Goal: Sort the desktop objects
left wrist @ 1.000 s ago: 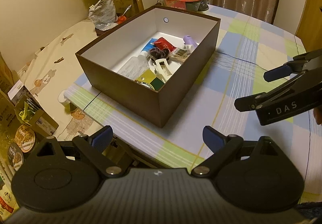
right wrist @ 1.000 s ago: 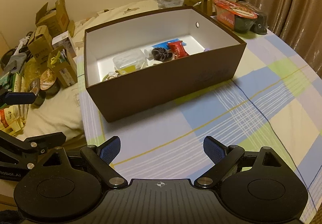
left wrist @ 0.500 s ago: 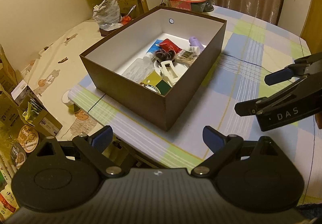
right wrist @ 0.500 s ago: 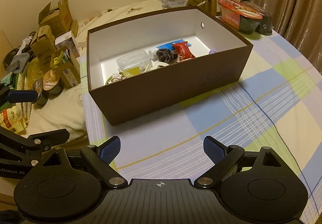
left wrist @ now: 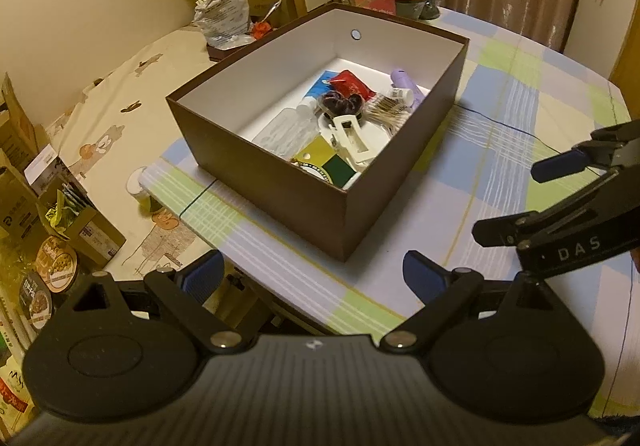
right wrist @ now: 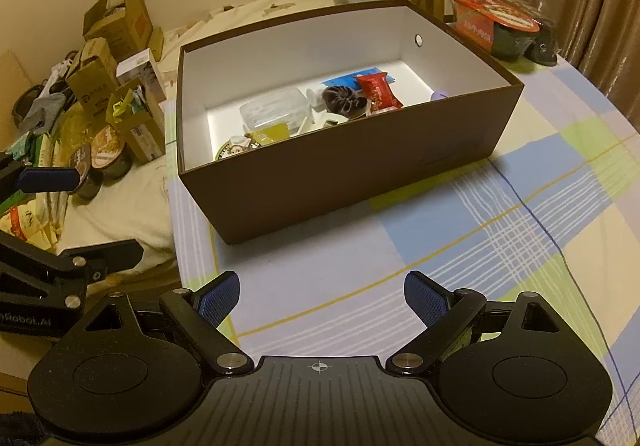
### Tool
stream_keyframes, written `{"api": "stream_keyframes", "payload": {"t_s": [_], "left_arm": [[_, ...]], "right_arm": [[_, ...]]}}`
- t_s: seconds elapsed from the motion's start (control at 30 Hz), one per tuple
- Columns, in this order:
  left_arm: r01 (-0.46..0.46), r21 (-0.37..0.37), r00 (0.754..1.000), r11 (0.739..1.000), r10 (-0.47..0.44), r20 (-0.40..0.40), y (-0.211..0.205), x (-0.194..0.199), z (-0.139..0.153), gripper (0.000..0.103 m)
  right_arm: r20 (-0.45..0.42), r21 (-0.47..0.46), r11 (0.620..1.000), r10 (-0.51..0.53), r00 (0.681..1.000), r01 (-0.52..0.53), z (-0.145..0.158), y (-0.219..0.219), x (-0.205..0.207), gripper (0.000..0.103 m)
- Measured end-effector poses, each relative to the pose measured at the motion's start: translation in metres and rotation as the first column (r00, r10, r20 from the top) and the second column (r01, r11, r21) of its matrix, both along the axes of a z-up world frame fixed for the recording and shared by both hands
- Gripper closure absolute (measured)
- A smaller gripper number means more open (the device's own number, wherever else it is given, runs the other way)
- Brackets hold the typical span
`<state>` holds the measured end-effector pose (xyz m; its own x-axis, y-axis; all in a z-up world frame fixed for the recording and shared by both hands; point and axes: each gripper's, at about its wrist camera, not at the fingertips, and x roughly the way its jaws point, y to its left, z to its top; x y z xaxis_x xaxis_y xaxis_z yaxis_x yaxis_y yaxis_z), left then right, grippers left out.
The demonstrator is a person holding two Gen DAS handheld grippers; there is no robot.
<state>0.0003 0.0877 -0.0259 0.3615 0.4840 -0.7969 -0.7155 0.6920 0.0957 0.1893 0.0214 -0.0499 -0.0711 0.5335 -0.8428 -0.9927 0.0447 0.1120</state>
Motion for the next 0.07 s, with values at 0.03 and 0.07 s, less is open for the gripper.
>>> {"api": "stream_keyframes", "payload": {"t_s": [0.03,0.07], "left_arm": [[-0.003,0.000,1.000,1.000,0.003,-0.003,0.0004,0.0001,-0.0001,0.009],[-0.006,-0.002,1.000,1.000,0.006,-0.005,0.0009,0.0002,-0.0004,0.008]], "right_arm": [[-0.001,0.001,1.000,-0.001,1.000,0.001,0.0000,0.0000,0.0004,0.011],[-0.001,0.001,1.000,-0.001,1.000,0.001,0.0001,-0.0004,0.0003,0.011]]}}
